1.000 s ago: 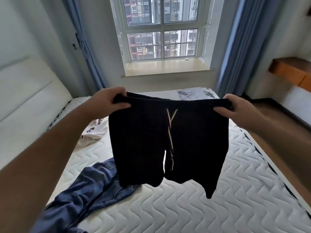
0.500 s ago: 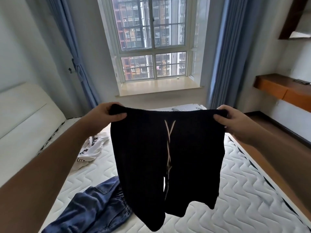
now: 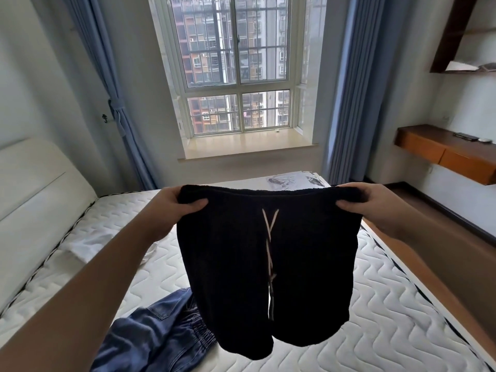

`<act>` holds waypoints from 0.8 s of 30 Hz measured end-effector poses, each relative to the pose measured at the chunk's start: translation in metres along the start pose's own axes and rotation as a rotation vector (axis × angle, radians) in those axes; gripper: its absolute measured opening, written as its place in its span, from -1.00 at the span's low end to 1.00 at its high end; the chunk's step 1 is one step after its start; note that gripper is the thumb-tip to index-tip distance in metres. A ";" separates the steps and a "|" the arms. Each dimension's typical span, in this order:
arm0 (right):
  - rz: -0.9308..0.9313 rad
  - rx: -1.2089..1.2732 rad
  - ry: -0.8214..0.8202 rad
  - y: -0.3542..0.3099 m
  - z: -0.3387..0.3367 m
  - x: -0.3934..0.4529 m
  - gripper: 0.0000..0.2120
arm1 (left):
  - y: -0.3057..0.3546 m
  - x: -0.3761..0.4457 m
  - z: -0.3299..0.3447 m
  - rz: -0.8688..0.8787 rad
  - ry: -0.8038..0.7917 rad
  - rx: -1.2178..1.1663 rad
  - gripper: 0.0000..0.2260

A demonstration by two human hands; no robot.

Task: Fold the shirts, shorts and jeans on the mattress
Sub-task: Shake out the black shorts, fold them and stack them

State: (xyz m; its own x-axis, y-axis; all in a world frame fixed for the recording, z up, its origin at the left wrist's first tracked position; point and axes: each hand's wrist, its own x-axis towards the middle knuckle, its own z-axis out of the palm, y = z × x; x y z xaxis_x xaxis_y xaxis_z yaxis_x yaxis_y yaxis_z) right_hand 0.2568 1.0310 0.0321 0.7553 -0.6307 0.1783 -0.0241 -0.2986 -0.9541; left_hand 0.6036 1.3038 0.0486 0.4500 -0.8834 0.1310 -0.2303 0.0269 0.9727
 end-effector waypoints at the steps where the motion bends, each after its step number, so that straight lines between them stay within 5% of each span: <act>1: 0.007 0.009 0.009 -0.002 0.001 0.000 -0.73 | 0.000 -0.001 -0.002 -0.004 0.017 -0.012 -0.66; 11: 0.085 0.289 0.001 -0.011 0.031 0.006 -0.84 | -0.003 -0.015 -0.006 -0.149 0.052 -0.382 -0.77; 17: 0.252 0.602 0.217 -0.007 0.067 0.013 -0.81 | -0.007 -0.015 0.043 -0.198 0.251 -0.651 -0.79; 24: 0.093 0.399 0.206 -0.026 0.120 0.001 -0.82 | -0.012 -0.017 0.099 -0.091 0.401 -0.497 -0.88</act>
State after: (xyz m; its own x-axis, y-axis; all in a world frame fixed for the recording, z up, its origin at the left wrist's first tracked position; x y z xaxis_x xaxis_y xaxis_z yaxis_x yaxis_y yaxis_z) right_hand 0.3371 1.1239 0.0281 0.6147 -0.7833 0.0928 0.1991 0.0403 -0.9791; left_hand 0.5132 1.2721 0.0159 0.7584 -0.6517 0.0118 0.2079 0.2590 0.9432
